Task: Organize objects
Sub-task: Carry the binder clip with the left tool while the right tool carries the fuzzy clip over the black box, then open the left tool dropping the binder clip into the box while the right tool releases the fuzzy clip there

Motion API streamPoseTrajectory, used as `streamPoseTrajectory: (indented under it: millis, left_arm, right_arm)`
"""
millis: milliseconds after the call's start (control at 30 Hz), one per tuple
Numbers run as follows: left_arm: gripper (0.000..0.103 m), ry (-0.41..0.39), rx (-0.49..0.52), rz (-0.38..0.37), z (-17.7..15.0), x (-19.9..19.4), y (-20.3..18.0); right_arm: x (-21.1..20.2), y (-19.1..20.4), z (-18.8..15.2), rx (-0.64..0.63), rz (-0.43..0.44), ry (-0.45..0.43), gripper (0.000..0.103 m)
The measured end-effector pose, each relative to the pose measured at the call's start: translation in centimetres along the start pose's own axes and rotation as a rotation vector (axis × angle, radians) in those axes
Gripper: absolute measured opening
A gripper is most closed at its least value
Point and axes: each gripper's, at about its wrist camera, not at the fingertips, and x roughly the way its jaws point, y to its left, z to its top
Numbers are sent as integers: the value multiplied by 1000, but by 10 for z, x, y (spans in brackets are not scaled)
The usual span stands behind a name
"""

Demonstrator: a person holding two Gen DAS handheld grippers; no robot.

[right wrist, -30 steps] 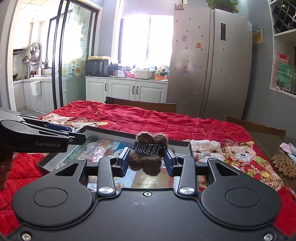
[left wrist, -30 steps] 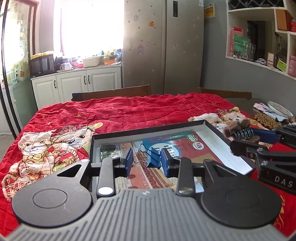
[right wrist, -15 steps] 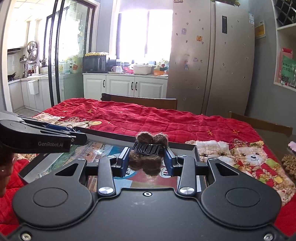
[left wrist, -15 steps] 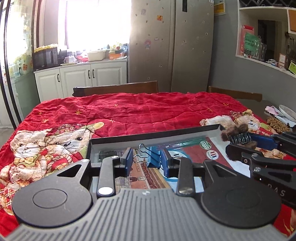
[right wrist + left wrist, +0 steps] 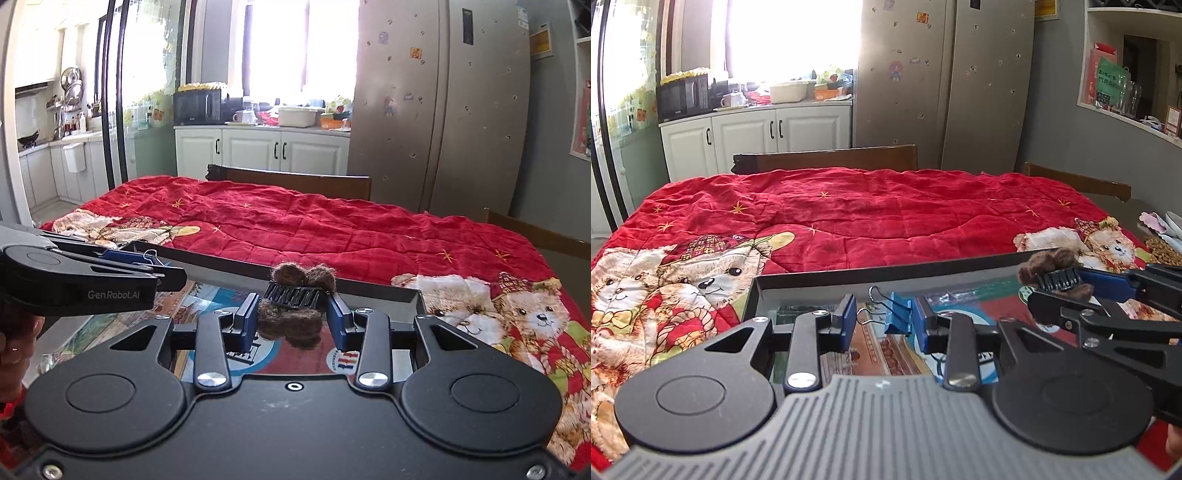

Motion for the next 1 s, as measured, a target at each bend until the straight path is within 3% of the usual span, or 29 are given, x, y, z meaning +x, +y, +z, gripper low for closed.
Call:
streamPoseTrajectory:
  millis: [233,1000]
  left_arm:
    - [37,25,-17,15,-1,18,4]
    - [37,132,4,50,-2,38,2]
  right_arm:
    - [27,-1,-1,12,1,56,38]
    - [52,-4,2,27,-1,213,38]
